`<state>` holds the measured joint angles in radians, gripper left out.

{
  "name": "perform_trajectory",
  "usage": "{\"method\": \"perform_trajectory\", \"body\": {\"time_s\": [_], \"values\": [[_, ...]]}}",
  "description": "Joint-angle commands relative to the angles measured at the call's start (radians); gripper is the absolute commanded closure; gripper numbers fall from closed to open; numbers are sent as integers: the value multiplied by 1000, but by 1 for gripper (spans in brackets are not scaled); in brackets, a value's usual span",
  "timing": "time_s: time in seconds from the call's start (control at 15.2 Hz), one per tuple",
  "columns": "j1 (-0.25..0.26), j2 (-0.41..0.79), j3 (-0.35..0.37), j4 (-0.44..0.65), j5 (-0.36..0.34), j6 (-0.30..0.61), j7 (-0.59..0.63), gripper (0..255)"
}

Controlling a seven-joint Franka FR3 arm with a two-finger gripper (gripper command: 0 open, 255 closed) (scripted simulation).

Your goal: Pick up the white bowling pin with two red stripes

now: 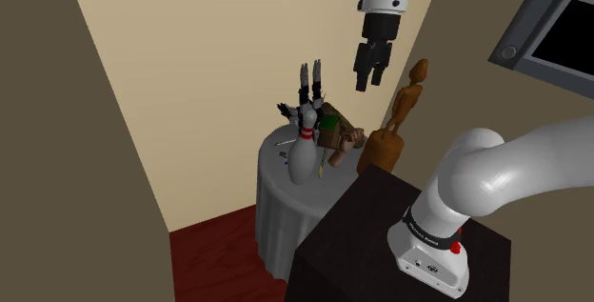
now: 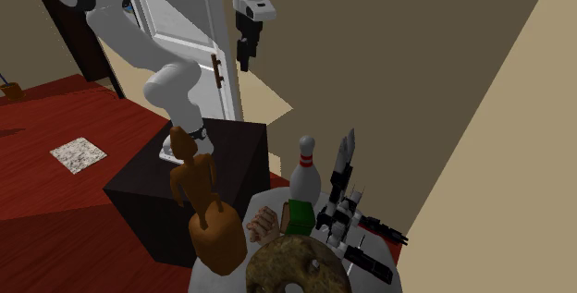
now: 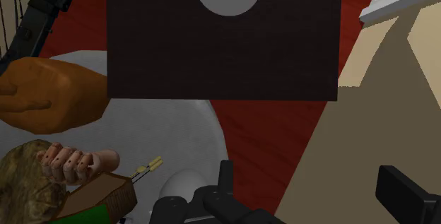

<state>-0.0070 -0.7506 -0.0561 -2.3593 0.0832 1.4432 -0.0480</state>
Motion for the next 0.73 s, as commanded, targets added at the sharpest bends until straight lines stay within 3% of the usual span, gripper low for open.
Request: {"method": "perform_trajectory", "body": {"time_s": [0.0, 0.66], "values": [[0, 0, 0, 0, 0, 0, 0, 0], [-37, 182, 18, -134, -72, 432, 21, 0]]}}
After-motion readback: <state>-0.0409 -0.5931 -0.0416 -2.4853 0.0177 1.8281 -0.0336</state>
